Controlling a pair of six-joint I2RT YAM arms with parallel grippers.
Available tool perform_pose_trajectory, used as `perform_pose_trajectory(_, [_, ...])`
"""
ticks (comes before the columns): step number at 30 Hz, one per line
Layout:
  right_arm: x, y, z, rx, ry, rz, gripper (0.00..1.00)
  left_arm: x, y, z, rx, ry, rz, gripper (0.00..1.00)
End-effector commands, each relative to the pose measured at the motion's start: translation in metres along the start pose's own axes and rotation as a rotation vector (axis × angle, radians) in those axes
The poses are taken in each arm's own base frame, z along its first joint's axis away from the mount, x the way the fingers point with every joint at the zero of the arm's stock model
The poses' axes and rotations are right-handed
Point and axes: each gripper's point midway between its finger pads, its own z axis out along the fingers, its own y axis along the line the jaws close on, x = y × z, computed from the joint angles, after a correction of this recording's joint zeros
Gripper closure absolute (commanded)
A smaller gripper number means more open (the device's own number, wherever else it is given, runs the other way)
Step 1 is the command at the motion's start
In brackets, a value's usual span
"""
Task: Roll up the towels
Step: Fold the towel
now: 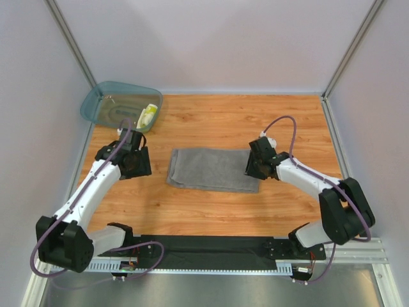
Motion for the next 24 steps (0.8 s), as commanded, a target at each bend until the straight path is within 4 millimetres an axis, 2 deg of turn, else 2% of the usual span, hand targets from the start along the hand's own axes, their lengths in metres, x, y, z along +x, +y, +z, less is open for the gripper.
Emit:
perform_pose_trajectory(1, [-0.021, 0.007, -0.037, -0.041, -0.055, -0.091, 0.56, -0.024, -0.064, -0.001, 0.151, -0.065, 0.033, 0.29])
perform_pose_trajectory(3, [-0.026, 0.023, -0.051, -0.129, -0.064, -0.106, 0.58, -0.028, -0.092, -0.004, 0.204, -0.074, 0.072, 0.30])
perform_pose_trajectory(4, [-0.030, 0.033, -0.055, -0.179, -0.079, -0.124, 0.63, -0.022, -0.111, -0.001, 0.229, -0.061, 0.116, 0.30])
perform_pose_trajectory(5, [-0.030, 0.040, -0.058, -0.219, -0.076, -0.129, 0.76, -0.025, -0.125, -0.004, 0.262, -0.067, 0.130, 0.30])
perform_pose_trajectory(7, [-0.024, 0.062, -0.060, -0.336, -0.033, -0.129, 0.92, -0.019, -0.148, 0.002, 0.304, -0.052, 0.165, 0.30])
perform_pose_trajectory(8, [-0.021, 0.067, -0.059, -0.364, -0.009, -0.129, 1.00, -0.016, -0.155, 0.005, 0.328, -0.035, 0.167, 0.30])
perform_pose_trajectory(10, [-0.010, 0.071, -0.047, -0.382, 0.055, -0.108, 1.00, -0.012, -0.166, 0.019, 0.346, -0.020, 0.152, 0.30])
perform_pose_trajectory(12, [0.008, 0.061, -0.028, -0.365, 0.134, -0.073, 1.00, -0.003, -0.165, 0.035, 0.334, 0.011, 0.160, 0.30])
perform_pose_trajectory(13, [0.006, 0.057, -0.020, -0.369, 0.144, -0.022, 1.00, 0.003, -0.163, 0.047, 0.307, 0.033, 0.166, 0.30])
perform_pose_trajectory(14, [0.024, 0.042, -0.006, -0.340, 0.204, 0.011, 1.00, 0.007, -0.160, 0.054, 0.286, 0.046, 0.171, 0.31])
perform_pose_trajectory(16, [0.032, 0.020, 0.007, -0.301, 0.250, 0.099, 1.00, 0.014, -0.153, 0.067, 0.244, 0.067, 0.179, 0.31])
perform_pose_trajectory(18, [0.051, -0.010, 0.021, -0.222, 0.303, 0.171, 1.00, 0.020, -0.142, 0.076, 0.201, 0.068, 0.181, 0.31])
perform_pose_trajectory(21, [0.068, -0.034, 0.029, -0.148, 0.343, 0.217, 1.00, 0.024, -0.125, 0.092, 0.158, 0.078, 0.155, 0.31])
perform_pose_trajectory(24, [0.075, -0.043, 0.030, -0.106, 0.353, 0.233, 1.00, 0.031, -0.110, 0.104, 0.123, 0.093, 0.139, 0.31])
